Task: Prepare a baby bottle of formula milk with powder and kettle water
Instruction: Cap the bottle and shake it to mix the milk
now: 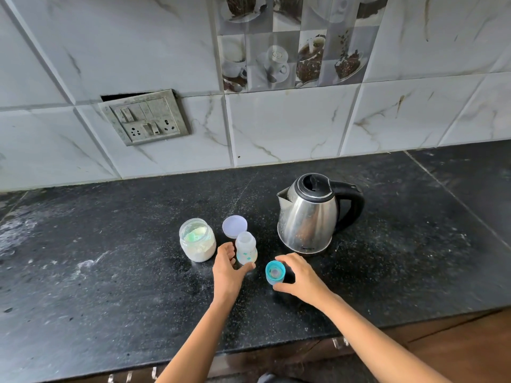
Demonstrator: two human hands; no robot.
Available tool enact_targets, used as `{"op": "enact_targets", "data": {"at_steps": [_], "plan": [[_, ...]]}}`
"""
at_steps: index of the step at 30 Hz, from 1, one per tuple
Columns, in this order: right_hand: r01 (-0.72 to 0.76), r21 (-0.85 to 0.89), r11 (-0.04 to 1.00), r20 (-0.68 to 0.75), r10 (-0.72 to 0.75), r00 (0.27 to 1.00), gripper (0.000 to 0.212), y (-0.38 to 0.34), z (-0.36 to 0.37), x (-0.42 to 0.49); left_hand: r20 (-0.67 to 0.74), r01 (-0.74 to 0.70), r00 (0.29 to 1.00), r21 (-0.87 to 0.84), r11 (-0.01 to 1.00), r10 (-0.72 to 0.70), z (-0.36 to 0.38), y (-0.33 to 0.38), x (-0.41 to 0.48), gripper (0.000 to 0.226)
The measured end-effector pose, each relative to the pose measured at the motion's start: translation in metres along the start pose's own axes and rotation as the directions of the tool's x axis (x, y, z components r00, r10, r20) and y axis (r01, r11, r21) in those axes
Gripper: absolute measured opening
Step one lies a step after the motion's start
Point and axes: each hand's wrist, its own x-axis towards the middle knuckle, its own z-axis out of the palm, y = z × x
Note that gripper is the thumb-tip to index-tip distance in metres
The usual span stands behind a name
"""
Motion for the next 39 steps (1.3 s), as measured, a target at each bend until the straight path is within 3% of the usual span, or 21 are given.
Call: {"op": "enact_targets", "data": {"at_steps": [5, 10, 15, 20, 24, 26, 29, 31, 33, 36, 39], "plan": [[-0.084, 0.103, 0.991, -0.01, 0.085, 0.996, 0.051, -0.01, -0.001, 0.005, 0.097, 0.006, 0.995, 0.074, 0.997, -0.013, 0.003, -0.012, -0.017, 0.056], [-0.166, 0.208, 0.964, 0.037, 0.161, 0.986, 0.058, -0.015, -0.007, 0.003, 0.369, -0.073, 0.93, 0.178, 0.981, 0.002, 0.012, -0.014, -0.014, 0.063], [-0.241, 0.303, 0.922, 0.114, 0.216, 0.97, 0.059, -0.019, -0.015, 0.005, 0.463, -0.134, 0.886, 0.227, 0.965, 0.014, 0.021, -0.01, -0.005, 0.051], [-0.258, 0.458, 0.85, 0.083, 0.248, 0.965, 0.051, -0.022, -0.023, 0.007, 0.461, -0.147, 0.887, 0.231, 0.962, 0.025, 0.022, -0.011, -0.001, 0.046], [-0.272, 0.672, 0.689, 0.052, 0.322, 0.945, 0.048, -0.033, -0.037, 0.015, 0.44, -0.156, 0.896, 0.191, 0.969, 0.058, 0.022, -0.015, -0.002, 0.057], [-0.246, 0.741, 0.625, 0.045, 0.319, 0.947, 0.042, -0.042, -0.044, 0.022, 0.389, -0.139, 0.919, 0.159, 0.977, 0.068, 0.02, -0.02, -0.004, 0.057], [-0.207, 0.791, 0.575, 0.019, 0.315, 0.949, 0.035, -0.057, -0.047, 0.033, 0.249, -0.134, 0.963, 0.119, 0.984, 0.101, 0.011, -0.023, -0.007, 0.04], [-0.2, 0.608, 0.768, -0.082, 0.311, 0.947, 0.043, -0.064, -0.047, 0.044, 0.135, -0.119, 0.985, 0.097, 0.988, 0.106, 0.004, -0.021, -0.008, 0.035], [-0.155, 0.241, 0.958, -0.155, 0.196, 0.968, 0.055, -0.072, -0.049, 0.056, 0.032, -0.104, 0.994, 0.095, 0.99, 0.101, -0.002, -0.017, -0.005, 0.038], [-0.031, -0.106, 0.994, -0.025, 0.028, 0.999, 0.061, -0.085, -0.048, 0.075, -0.059, -0.103, 0.992, 0.097, 0.99, 0.109, -0.007, -0.01, 0.004, 0.046], [0.024, -0.214, 0.976, 0.069, -0.009, 0.998, 0.06, -0.095, -0.044, 0.093, 0.008, -0.109, 0.994, 0.075, 0.991, 0.109, -0.009, -0.006, 0.019, 0.06]]}}
